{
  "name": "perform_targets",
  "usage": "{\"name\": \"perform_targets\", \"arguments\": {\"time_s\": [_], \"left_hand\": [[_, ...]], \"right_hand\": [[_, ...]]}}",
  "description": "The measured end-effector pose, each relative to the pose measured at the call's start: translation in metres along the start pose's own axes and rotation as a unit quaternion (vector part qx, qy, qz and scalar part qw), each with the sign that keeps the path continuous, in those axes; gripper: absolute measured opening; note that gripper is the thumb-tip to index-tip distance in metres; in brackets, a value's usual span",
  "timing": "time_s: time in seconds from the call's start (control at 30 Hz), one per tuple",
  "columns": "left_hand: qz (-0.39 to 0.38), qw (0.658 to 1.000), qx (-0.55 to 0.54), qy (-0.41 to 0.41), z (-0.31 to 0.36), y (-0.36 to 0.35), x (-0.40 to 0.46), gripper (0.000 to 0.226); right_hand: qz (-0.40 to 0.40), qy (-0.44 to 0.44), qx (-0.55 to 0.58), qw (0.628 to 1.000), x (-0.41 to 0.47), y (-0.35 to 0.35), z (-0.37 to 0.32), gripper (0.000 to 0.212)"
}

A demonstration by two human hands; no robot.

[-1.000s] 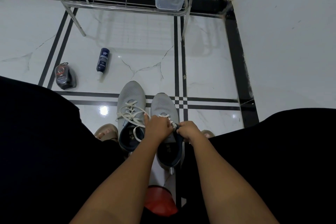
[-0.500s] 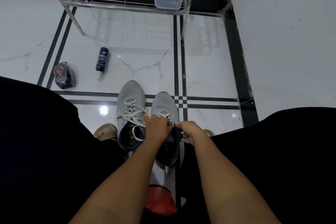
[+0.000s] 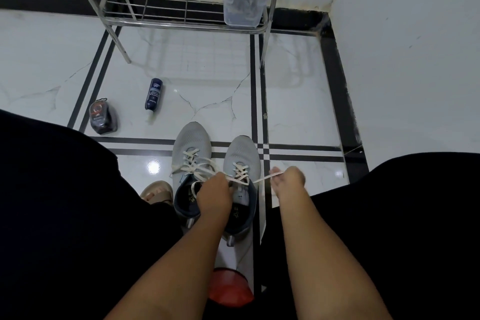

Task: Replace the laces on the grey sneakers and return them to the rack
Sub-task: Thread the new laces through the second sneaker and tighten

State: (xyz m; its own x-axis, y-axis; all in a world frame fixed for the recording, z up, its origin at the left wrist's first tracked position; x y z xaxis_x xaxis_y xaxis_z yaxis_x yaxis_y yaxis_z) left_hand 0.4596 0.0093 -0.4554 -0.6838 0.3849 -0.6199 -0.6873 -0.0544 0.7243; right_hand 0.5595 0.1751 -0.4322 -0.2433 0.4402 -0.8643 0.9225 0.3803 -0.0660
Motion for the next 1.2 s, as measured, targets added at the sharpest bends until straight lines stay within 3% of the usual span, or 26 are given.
{"name": "perform_targets", "arguments": {"time_s": [0.07,0.17,0.23,0.27,0.33,0.4,0.47,0.53,0.6,0.67,0.7,0.8,0.9,0.97,1.07,1.2], "left_hand": [[-0.004,1.0,0.0,0.005,-0.002,0.002,-0.002,0.03],[-0.004,1.0,0.011,0.005,-0.003,0.003,-0.004,0.035],[-0.004,1.0,0.008,-0.001,-0.003,0.002,-0.003,0.034],[-0.007,1.0,0.005,-0.005,-0.003,0.002,-0.003,0.034],[-0.011,1.0,-0.001,-0.009,-0.002,0.002,-0.003,0.033],[-0.014,1.0,-0.005,-0.014,-0.001,0.004,-0.002,0.034],[-0.014,1.0,-0.016,-0.016,-0.003,0.004,-0.001,0.037],[-0.017,0.999,-0.023,-0.015,-0.005,0.004,-0.001,0.038],[-0.018,1.0,-0.022,-0.005,-0.007,0.004,-0.001,0.034],[-0.013,1.0,-0.023,0.011,-0.01,0.005,-0.002,0.029],[-0.01,0.999,-0.024,0.018,-0.011,0.006,-0.002,0.028],[0.004,0.998,-0.057,0.007,-0.008,0.008,-0.002,0.029],[0.001,0.997,-0.071,-0.014,-0.005,0.012,0.002,0.025],[-0.018,0.999,-0.037,-0.015,-0.005,0.013,0.007,0.024],[-0.04,0.998,-0.044,0.005,-0.011,0.011,0.014,0.023],[-0.027,0.997,-0.06,0.031,-0.018,0.01,0.018,0.02]], "right_hand": [[0.082,0.119,0.03,0.989,-0.021,0.013,-0.047,0.034],[0.244,0.402,-0.025,0.882,-0.076,0.021,-0.121,0.026],[0.212,0.479,-0.138,0.841,-0.093,-0.006,-0.14,0.024],[0.173,0.465,-0.212,0.842,-0.088,-0.019,-0.135,0.024],[0.075,0.349,-0.415,0.837,-0.051,-0.041,-0.099,0.023],[-0.047,0.179,-0.588,0.787,-0.01,-0.049,-0.035,0.024],[-0.112,0.063,-0.67,0.731,0.012,-0.048,0.02,0.035],[-0.115,0.022,-0.655,0.746,0.016,-0.042,0.04,0.041],[-0.07,0.02,-0.606,0.792,0.017,-0.033,0.032,0.035],[0.032,0.027,-0.525,0.85,0.02,-0.008,0.013,0.027],[0.067,0.028,-0.507,0.859,0.019,0.001,0.006,0.025],[0.035,0.017,-0.546,0.837,0.016,-0.006,0.007,0.033],[-0.081,0.075,-0.564,0.819,0.015,-0.031,0.019,0.045],[-0.133,0.104,-0.604,0.779,0.014,-0.043,0.027,0.04],[-0.126,0.105,-0.637,0.754,0.02,-0.046,0.033,0.029],[-0.063,0.085,-0.63,0.769,0.026,-0.038,0.028,0.016]]}}
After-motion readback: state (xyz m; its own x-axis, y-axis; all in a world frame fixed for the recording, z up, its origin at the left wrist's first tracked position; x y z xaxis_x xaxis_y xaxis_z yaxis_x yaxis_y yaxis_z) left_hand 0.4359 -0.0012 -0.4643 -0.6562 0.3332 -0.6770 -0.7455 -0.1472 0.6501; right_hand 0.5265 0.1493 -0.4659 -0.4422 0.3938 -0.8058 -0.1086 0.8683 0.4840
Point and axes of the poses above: each hand's wrist, its own x-axis towards the middle knuckle, its own y-axis out of the back of the hand, z = x × y, the point moved 6 cm from there along x, towards the middle knuckle, and after that the axes turned 15 degrees about -z, right-handed, at the moved point
